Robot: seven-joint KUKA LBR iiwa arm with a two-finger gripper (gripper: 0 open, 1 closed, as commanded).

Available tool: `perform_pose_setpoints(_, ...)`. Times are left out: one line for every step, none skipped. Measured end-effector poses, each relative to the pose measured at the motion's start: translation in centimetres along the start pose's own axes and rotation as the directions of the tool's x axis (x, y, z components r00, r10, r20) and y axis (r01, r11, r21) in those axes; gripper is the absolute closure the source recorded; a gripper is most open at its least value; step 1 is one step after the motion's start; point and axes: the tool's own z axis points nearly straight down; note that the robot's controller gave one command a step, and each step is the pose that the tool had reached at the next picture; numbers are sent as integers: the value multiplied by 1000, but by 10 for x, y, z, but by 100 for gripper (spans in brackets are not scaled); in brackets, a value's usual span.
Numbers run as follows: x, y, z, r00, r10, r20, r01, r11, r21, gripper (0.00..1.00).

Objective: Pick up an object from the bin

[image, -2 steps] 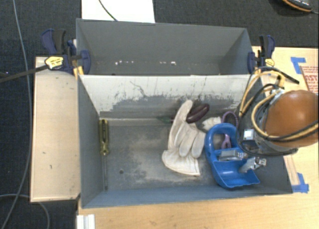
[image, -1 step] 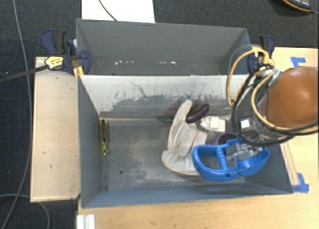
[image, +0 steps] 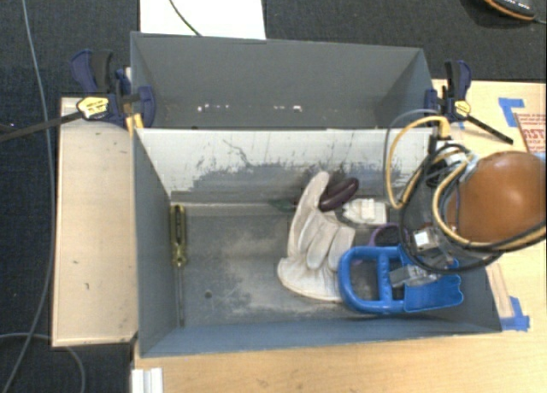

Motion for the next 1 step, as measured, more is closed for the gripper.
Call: perform_pose_setpoints(-70, 0, -46, 1000, -30, -1, 30, 1000, 3, 100)
